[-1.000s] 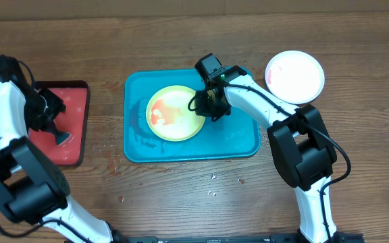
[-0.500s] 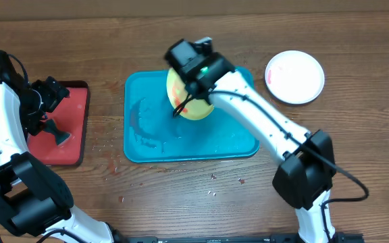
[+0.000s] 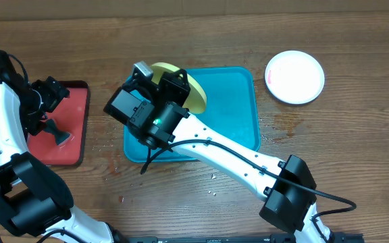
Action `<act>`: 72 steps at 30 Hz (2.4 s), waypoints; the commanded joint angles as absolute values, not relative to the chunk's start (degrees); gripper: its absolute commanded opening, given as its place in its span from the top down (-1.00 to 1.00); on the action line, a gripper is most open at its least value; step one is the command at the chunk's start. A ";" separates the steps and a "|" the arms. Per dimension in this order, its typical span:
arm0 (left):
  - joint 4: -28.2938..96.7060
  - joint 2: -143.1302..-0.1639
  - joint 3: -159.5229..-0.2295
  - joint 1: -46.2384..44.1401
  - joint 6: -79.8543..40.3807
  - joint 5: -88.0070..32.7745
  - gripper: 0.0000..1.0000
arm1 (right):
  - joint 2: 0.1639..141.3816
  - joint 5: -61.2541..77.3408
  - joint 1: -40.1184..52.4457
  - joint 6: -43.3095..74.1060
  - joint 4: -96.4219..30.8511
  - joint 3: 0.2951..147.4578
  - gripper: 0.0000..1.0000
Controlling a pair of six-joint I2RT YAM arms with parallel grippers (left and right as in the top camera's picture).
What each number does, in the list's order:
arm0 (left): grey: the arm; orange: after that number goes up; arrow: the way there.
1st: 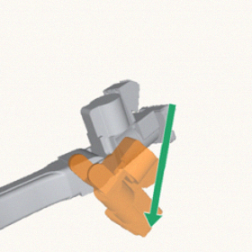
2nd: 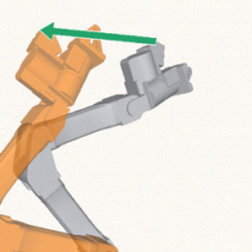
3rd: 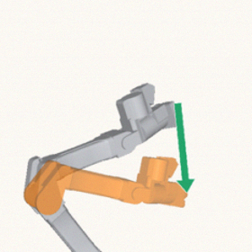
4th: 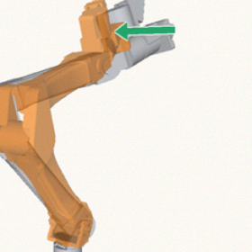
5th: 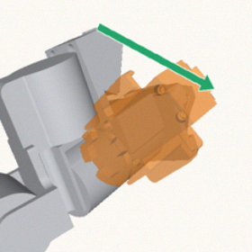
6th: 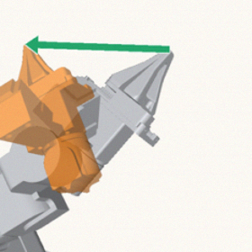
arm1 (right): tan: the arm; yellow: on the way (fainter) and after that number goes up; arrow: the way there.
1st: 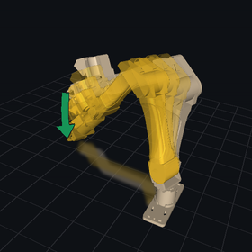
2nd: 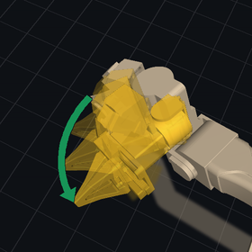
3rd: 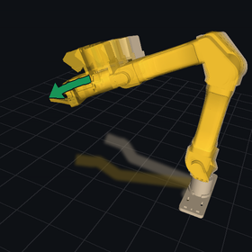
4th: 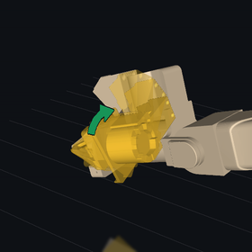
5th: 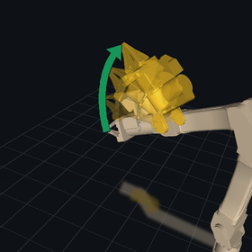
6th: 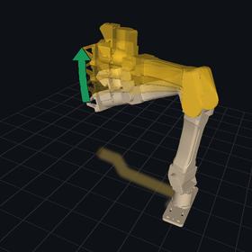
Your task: Clean dirty plates on tray and stack at the side
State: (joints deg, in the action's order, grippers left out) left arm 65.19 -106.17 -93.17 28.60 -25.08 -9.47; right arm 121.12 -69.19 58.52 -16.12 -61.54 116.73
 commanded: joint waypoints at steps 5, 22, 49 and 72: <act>65.32 -105.65 -93.86 28.47 -24.84 -10.31 -1.00 | 118.93 -75.35 58.28 -21.23 -58.96 118.24 0.92; 65.32 -105.65 -93.86 28.47 -24.84 -10.31 -1.00 | 118.96 13.82 8.58 -5.30 -62.89 117.36 0.92; 65.32 -105.65 -93.86 28.38 -24.84 -10.31 -1.00 | 114.65 22.00 -18.02 -2.92 -53.69 96.51 -1.00; 65.32 -105.65 -93.86 28.38 -24.84 -10.31 -1.00 | 74.08 35.57 -10.83 -11.81 -64.23 78.48 -1.00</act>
